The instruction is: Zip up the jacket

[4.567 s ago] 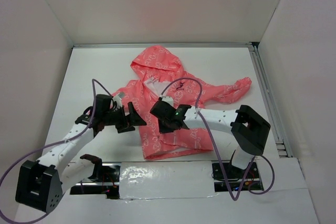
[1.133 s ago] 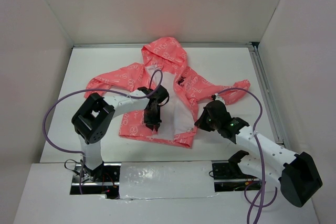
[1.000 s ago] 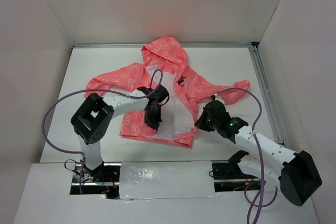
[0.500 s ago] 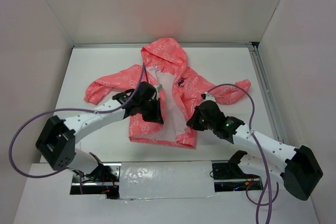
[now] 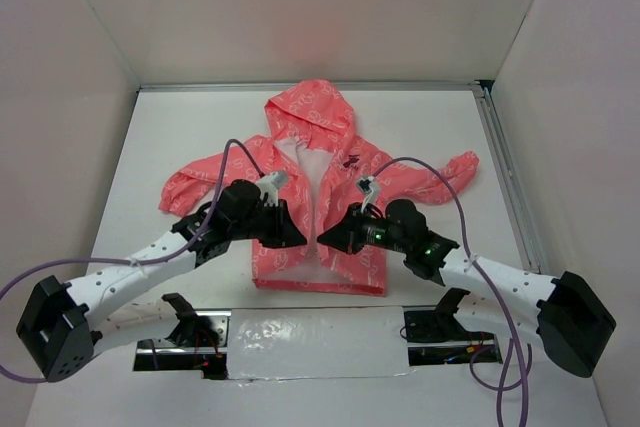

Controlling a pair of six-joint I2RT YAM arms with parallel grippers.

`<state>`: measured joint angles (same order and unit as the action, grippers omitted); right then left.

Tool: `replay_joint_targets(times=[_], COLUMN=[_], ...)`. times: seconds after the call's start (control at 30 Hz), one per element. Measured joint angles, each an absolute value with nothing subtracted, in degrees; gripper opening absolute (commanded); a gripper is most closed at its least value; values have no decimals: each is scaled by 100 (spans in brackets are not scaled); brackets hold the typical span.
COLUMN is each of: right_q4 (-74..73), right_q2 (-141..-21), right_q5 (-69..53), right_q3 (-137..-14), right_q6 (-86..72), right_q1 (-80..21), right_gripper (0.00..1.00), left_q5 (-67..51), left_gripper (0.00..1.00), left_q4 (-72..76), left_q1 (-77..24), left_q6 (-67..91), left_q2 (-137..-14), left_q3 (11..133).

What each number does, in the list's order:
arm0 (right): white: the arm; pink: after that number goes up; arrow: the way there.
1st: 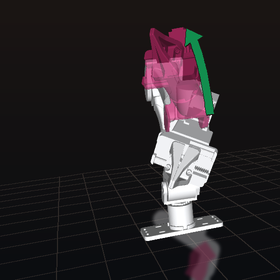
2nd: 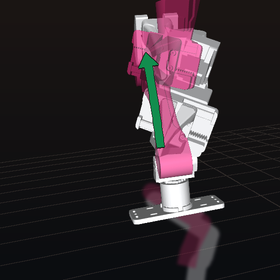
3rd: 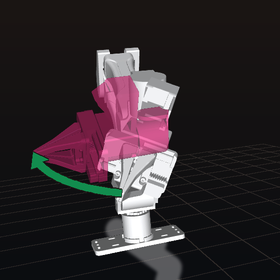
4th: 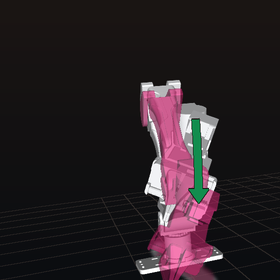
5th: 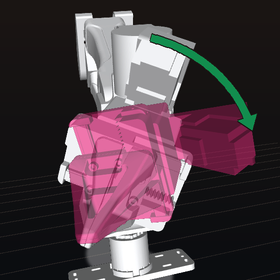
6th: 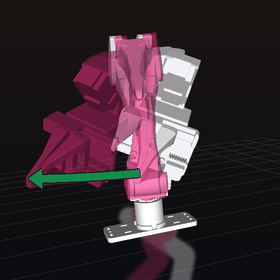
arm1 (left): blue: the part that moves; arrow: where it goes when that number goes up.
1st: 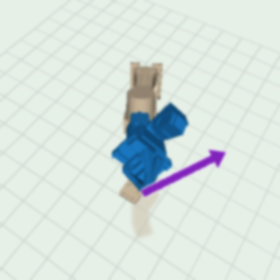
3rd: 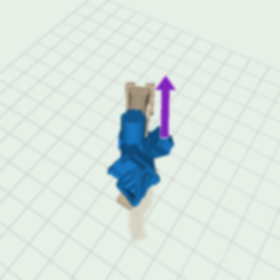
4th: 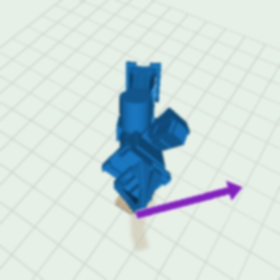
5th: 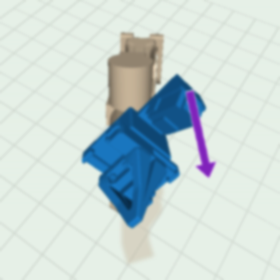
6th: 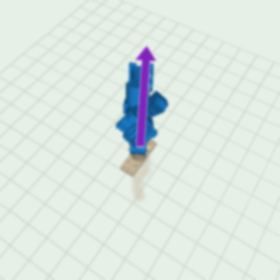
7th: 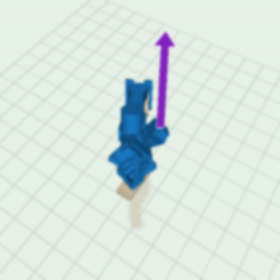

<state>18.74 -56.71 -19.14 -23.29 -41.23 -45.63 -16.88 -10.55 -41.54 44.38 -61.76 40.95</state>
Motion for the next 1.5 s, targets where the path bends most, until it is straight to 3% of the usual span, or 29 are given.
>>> replay_joint_targets(times=[0.17, 0.47, 0.63, 0.73, 0.87, 1.5], right_q4=[2351, 829, 250, -16, -207, -145], right_q2=[-5688, -6584, -7240, -7507, -7730, -7483], right_q5=[-2178, -1059, -642, -454, -381, -609], right_q3=[-2228, -2720, -2716, -2746, -2934, -2709], right_q6=[-4042, -4047, -4300, -4366, -4418, -4689], right_q1=[-4593, -4936, -5094, -5168, -5365, -5631], right_gripper=[0, 3, 19, 23, 41, 38], left_q5=[-1782, -1253, -1179, -1153, -1090, -884], left_gripper=[0, 0, 0, 0, 0, 0], left_q4=[-587, -639, -740, -792, -814, -1055], left_q1=[-4154, -4154, -4152, -4152, -4152, -4150], left_q6=[4663, 4812, 4941, 4987, 4989, 4991], left_q2=[-5767, -5371, -5341, -5341, -5319, -4921], left_q3=[3573, 3400, 2978, 2882, 2882, 2882])
